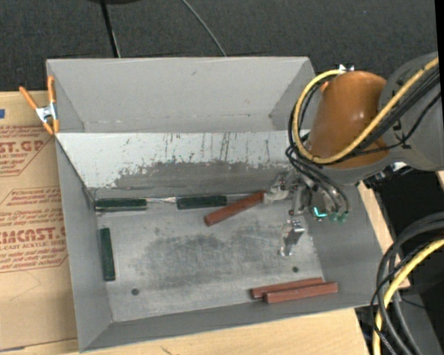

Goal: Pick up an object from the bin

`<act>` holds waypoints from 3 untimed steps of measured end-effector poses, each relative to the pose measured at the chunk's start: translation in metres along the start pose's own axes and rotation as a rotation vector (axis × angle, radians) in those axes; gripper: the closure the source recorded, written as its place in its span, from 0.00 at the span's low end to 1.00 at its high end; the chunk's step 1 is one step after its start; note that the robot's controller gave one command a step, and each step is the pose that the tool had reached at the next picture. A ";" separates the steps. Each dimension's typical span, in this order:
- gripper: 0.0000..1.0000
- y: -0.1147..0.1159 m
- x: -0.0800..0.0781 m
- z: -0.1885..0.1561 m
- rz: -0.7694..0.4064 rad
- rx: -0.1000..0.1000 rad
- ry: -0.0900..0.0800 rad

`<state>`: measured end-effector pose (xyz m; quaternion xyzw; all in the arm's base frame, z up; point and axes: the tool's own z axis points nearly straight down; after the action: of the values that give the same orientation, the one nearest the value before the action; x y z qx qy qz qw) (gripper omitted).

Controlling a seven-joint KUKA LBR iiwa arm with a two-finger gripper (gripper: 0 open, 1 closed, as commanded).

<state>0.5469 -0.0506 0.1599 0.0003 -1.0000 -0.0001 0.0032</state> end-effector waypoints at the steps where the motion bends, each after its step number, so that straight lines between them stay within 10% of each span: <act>1: 0.00 0.000 -0.002 -0.005 -0.001 0.001 -0.008; 3: 0.00 0.061 -0.039 0.077 -0.068 -0.002 -0.006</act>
Offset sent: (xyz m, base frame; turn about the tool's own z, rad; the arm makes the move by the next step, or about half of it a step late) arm 0.0419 0.0554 -0.0650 -0.0688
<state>0.5858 0.0109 0.0831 0.0345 -0.9994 -0.0012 0.0005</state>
